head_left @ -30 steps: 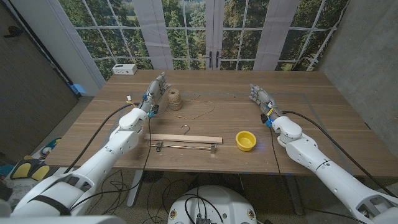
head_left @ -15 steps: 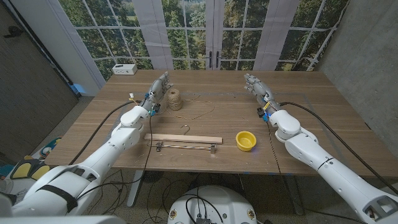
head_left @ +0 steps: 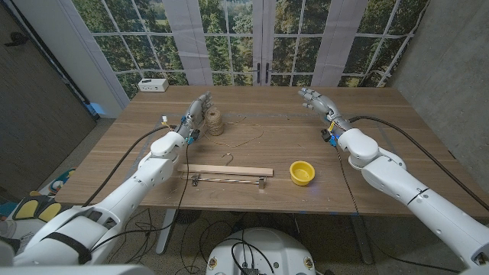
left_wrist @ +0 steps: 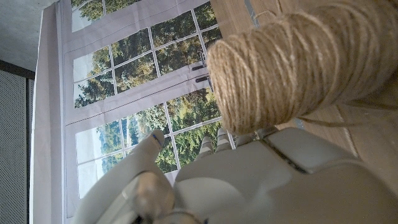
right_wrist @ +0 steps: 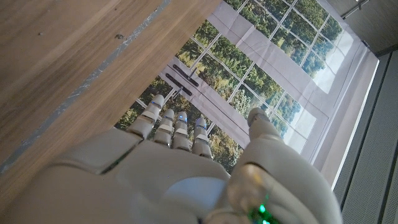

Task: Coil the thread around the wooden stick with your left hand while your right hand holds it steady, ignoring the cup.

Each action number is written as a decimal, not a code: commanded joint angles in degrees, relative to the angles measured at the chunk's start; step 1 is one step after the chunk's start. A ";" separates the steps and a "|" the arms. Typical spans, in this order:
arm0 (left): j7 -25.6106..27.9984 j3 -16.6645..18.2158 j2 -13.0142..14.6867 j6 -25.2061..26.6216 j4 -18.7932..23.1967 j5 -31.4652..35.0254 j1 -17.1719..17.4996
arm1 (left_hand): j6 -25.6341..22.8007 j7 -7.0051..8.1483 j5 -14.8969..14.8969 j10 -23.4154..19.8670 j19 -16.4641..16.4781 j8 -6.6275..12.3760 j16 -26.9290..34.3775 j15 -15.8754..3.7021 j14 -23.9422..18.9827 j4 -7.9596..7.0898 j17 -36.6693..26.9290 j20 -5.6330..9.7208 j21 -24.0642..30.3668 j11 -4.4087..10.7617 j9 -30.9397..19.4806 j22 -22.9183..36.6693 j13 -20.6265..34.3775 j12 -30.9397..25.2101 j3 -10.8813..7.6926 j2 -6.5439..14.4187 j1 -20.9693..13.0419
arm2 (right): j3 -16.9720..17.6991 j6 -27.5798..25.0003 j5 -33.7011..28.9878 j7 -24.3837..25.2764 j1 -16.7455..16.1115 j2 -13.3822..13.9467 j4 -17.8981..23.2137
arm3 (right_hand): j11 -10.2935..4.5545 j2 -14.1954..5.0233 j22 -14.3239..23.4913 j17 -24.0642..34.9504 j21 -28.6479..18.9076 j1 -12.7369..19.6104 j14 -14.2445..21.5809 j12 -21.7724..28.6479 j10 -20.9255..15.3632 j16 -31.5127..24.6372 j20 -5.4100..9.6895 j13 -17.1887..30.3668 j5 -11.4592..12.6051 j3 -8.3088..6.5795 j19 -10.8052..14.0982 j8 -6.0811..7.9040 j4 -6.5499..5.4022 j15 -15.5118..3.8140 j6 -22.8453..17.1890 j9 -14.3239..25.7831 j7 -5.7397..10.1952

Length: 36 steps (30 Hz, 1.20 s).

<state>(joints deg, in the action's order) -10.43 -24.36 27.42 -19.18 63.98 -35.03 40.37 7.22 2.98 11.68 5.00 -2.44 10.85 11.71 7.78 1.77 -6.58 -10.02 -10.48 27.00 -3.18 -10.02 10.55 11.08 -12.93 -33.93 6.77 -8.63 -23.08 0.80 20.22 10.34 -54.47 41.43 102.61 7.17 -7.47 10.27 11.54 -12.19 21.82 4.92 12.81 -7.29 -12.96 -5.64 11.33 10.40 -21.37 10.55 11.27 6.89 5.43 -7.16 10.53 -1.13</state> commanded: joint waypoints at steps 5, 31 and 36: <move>-0.42 0.16 1.56 1.59 3.01 -0.49 1.20 | -1.64 0.18 -0.11 -2.41 0.37 0.48 0.57 0.57 -2.40 0.03 -0.36 -1.54 -0.01 -0.57 -0.15 0.44 0.23 -1.09 0.56 -0.56 0.61 | -1.57 -12.66 -6.91 0.87 0.00 6.94 11.58 | -0.12 -0.14 0.30 0.14 -0.26 0.88 0.60 0.49 -0.97 -0.48 -0.75 0.15 0.04 -0.44 0.22 0.65 0.62 0.13 -1.10 0.15 0.56; -3.69 0.36 2.22 1.28 2.68 -1.66 0.80 | -2.61 0.38 -0.12 -4.08 1.01 0.40 0.88 0.68 -4.78 0.05 -0.54 -1.71 -0.08 -0.89 -0.19 0.59 0.40 -1.47 0.94 -0.82 1.19 | -7.65 -33.14 -18.41 -1.00 2.77 12.09 26.34 | -0.62 -0.46 0.28 0.12 -0.07 2.01 0.70 0.45 -1.97 -0.29 -1.21 0.17 -0.08 -0.88 -0.12 0.64 1.30 -0.91 -1.97 0.18 1.14; -4.74 0.25 2.03 1.29 2.02 -1.98 0.28 | -2.65 0.37 -0.11 -4.13 1.03 0.36 0.80 0.71 -4.80 0.06 -0.56 -1.71 -0.11 -0.97 -0.19 0.61 0.42 -1.45 0.98 -0.84 1.26 | -9.05 -35.88 -20.61 -2.38 3.80 12.88 28.72 | -0.69 -0.38 0.27 0.10 -0.07 2.25 0.77 0.38 -2.04 -0.25 -1.30 0.17 -0.11 -0.93 -0.07 0.58 1.47 -1.00 -2.02 0.18 1.15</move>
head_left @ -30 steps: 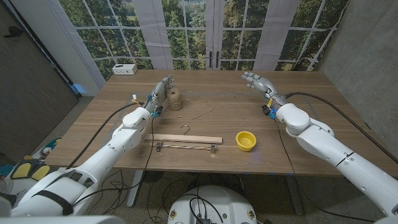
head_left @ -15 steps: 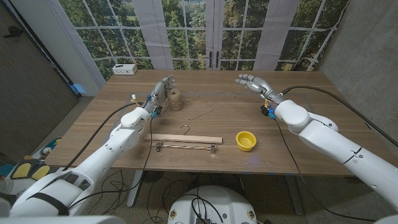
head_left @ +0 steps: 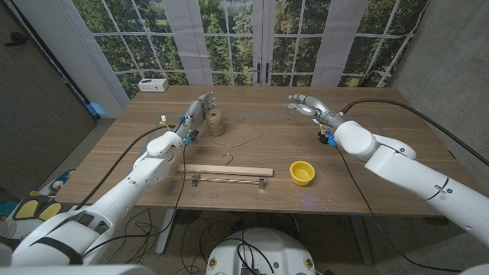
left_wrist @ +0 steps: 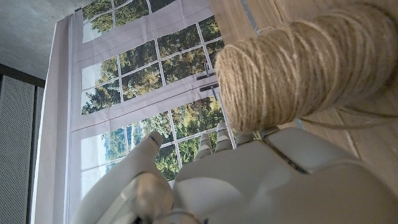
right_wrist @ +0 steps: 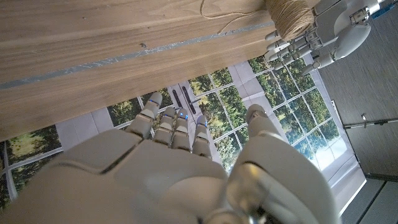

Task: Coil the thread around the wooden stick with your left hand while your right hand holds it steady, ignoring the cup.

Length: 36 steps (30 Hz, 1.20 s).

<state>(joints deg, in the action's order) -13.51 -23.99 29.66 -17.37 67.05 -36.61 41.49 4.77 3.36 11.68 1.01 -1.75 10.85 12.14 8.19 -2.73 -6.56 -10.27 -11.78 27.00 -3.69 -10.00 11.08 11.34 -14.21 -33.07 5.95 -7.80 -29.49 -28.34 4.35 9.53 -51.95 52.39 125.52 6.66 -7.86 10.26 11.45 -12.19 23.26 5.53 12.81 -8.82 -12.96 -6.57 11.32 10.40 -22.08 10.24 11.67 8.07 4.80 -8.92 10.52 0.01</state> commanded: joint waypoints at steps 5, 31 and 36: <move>-1.98 -0.33 -0.31 -0.44 -1.21 -0.30 -1.07 | -0.23 -0.01 -0.11 -0.22 0.33 0.33 0.32 0.31 -0.30 0.06 -0.32 -0.42 -0.14 -0.47 -0.21 0.08 0.18 -0.17 0.15 -0.03 0.47 | -3.69 -8.27 -6.49 -2.97 2.03 2.66 7.39 | -0.18 0.06 0.28 0.18 -0.07 0.93 0.18 0.32 -0.52 -0.23 -0.35 0.18 -0.13 -0.23 0.26 0.15 0.36 -0.56 -0.30 0.20 0.19; -2.14 -0.48 0.20 0.84 0.42 -0.65 -0.35 | -0.38 0.00 -0.06 -0.33 0.30 0.18 -0.06 0.35 -0.23 0.11 -0.39 -0.42 -0.37 -0.32 -0.22 0.14 0.26 -0.01 0.35 -0.16 0.80 | -11.16 -6.58 -18.77 -21.30 10.82 4.84 8.15 | -0.29 2.41 0.31 0.58 -0.69 -1.39 2.23 0.27 -1.82 -0.87 -0.36 0.25 -0.25 1.87 2.31 -0.02 -0.49 -1.85 -0.96 0.26 0.58; -2.52 -0.60 0.01 0.90 -0.01 -0.72 -0.69 | -0.41 0.02 -0.05 -0.32 0.24 0.16 -0.10 0.42 -0.29 0.12 -0.40 -0.42 -0.44 -0.39 -0.22 0.15 0.27 0.03 0.39 -0.18 0.86 | -13.14 -7.68 -22.65 -25.55 12.83 4.55 9.04 | -0.36 2.74 0.32 0.60 -0.76 -1.69 2.33 0.22 -1.92 -0.86 -0.43 0.26 -0.19 2.17 2.62 0.06 -0.55 -2.06 -1.30 0.27 0.57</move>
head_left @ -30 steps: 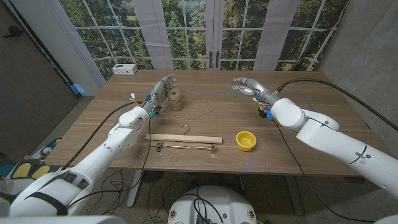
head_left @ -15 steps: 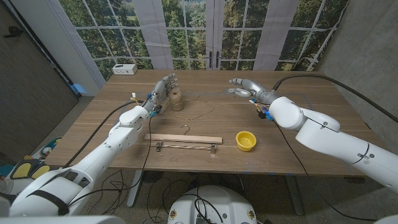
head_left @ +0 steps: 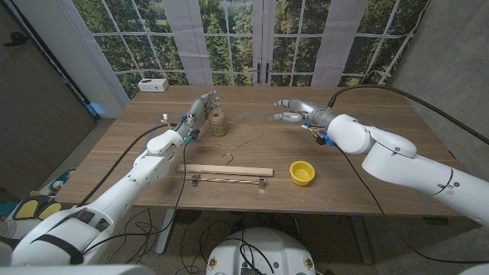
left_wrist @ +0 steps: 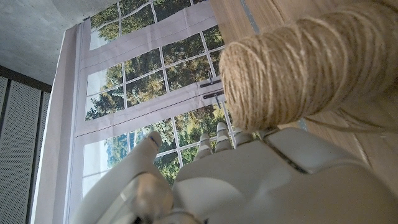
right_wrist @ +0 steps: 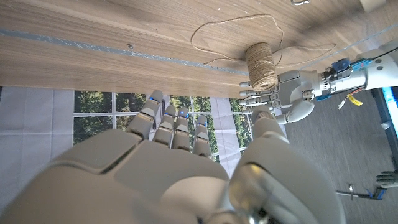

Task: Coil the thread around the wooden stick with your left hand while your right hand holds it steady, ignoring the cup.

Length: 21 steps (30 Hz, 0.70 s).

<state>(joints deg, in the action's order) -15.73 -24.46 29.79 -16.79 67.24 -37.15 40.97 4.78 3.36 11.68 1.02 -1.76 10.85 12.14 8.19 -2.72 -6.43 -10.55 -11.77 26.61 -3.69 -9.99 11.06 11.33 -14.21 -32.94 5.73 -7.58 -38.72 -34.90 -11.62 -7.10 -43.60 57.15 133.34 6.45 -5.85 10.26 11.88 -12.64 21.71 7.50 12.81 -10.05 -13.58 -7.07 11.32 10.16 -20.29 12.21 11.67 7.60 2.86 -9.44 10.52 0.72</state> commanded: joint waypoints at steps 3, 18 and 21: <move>-0.59 -0.25 -0.22 0.18 -0.58 -0.05 -0.52 | -0.46 0.01 -0.05 -0.35 0.25 0.15 -0.13 0.44 -0.30 -0.02 -0.13 -0.43 -0.08 -0.37 -0.23 0.17 0.29 0.05 0.27 0.03 0.68 | -4.12 -1.38 -7.91 -10.69 4.93 -0.38 1.73 | -0.08 0.89 0.33 0.16 -0.33 -0.25 0.44 0.27 -0.91 -0.23 0.07 0.27 0.10 0.50 0.75 0.11 -0.08 -0.18 -0.96 0.28 -0.23; -0.61 0.02 -0.28 -0.43 -0.26 -0.22 -0.22 | -0.49 0.02 -0.02 -0.42 0.14 0.08 -0.32 0.49 -0.21 0.00 -0.16 -0.44 -0.26 -0.50 -0.23 0.19 0.33 0.14 0.38 -0.02 0.86 | -10.55 -8.41 -21.72 -25.70 10.19 -3.30 4.95 | -0.96 1.77 0.34 0.00 -0.44 -0.17 1.40 -0.09 -0.73 -0.29 -0.21 0.29 0.42 1.01 1.48 -0.08 0.34 -0.58 -0.90 0.32 -0.14; -0.56 0.10 -0.09 -0.34 0.16 -0.31 0.03 | -0.51 0.02 -0.02 -0.41 0.13 0.08 -0.32 0.50 -0.23 0.01 -0.16 -0.44 -0.28 -0.52 -0.23 0.19 0.33 0.16 0.39 -0.02 0.88 | -11.81 -9.43 -24.24 -28.62 10.99 -3.99 5.17 | -1.27 2.18 0.34 0.00 -0.43 -0.33 1.44 -0.33 -0.30 -0.24 -0.21 0.29 0.46 1.29 1.56 -0.05 0.37 -0.60 -1.09 0.33 -0.10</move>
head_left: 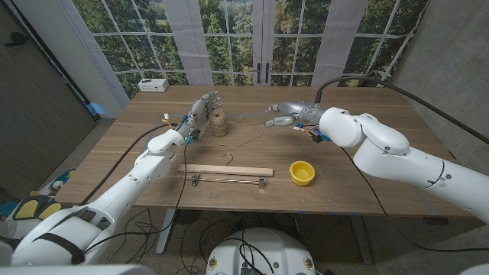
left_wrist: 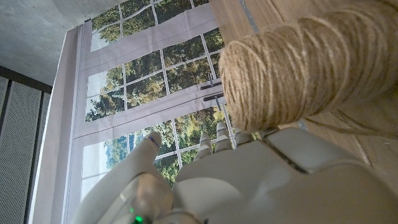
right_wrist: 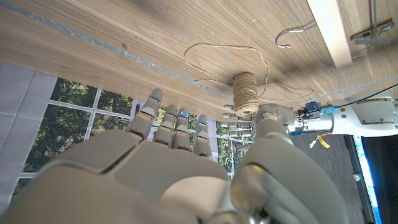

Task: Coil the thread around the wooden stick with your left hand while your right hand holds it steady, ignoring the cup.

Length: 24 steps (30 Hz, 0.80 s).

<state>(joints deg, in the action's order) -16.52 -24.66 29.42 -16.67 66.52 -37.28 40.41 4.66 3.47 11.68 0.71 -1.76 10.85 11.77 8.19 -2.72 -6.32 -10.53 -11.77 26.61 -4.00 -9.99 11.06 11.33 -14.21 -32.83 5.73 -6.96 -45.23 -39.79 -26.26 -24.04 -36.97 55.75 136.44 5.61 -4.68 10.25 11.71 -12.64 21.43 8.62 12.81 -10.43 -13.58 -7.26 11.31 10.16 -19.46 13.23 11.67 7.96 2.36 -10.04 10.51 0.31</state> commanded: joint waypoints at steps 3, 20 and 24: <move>0.46 0.44 0.55 -0.50 1.56 -0.21 1.04 | -0.42 -0.10 -0.02 -0.15 0.11 0.06 0.00 0.46 -0.20 -0.10 -0.18 -0.45 -0.33 -0.35 -0.24 0.21 0.34 0.17 0.32 -0.04 0.32 | -5.82 -5.10 -11.34 -13.60 4.48 -3.26 2.14 | -0.38 1.20 0.35 0.17 -0.46 -0.16 0.46 -0.36 0.08 -0.26 0.05 0.30 0.47 0.60 0.69 -0.08 -0.01 -0.14 -0.46 0.34 0.34; 0.12 0.79 1.76 -0.41 3.69 -0.70 2.61 | -0.53 -0.07 0.01 -0.24 0.16 0.03 -0.12 0.46 -0.19 -0.06 -0.19 -0.44 -0.46 -0.14 -0.24 0.23 0.36 0.26 0.41 -0.08 0.49 | -8.63 -5.20 -26.07 -23.67 2.64 -7.70 1.77 | -2.43 2.74 0.31 -0.08 -0.66 1.25 1.03 -0.85 0.93 0.00 0.41 0.32 1.13 0.98 1.96 -0.42 1.04 -1.20 0.48 0.40 0.49; 0.51 0.96 2.01 -0.27 4.32 -0.81 3.09 | -0.60 -0.08 0.03 -0.29 0.16 0.05 -0.13 0.51 -0.20 -0.07 -0.20 -0.44 -0.49 -0.18 -0.24 0.23 0.37 0.26 0.42 -0.05 0.53 | -8.44 -4.79 -29.70 -25.81 1.43 -8.89 1.72 | -2.55 2.89 0.30 -0.16 -0.70 2.15 1.25 -0.90 0.98 0.08 0.60 0.33 1.44 0.84 2.35 -0.76 1.36 -1.51 1.58 0.42 0.34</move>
<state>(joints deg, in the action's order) -16.03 -23.96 30.74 -17.13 69.52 -37.73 42.51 4.36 3.18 11.68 0.71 -1.76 10.85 11.77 8.19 -2.71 -6.32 -10.53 -11.77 26.17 -4.00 -9.99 11.05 11.61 -13.97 -32.83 5.73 -6.97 -53.07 -44.86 -46.90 -43.69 -33.08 50.19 138.31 3.76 -1.88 10.25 11.44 -13.03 22.73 9.64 11.98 -9.40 -13.58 -6.75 11.31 11.26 -18.55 14.76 11.00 8.81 1.33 -8.92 10.82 0.69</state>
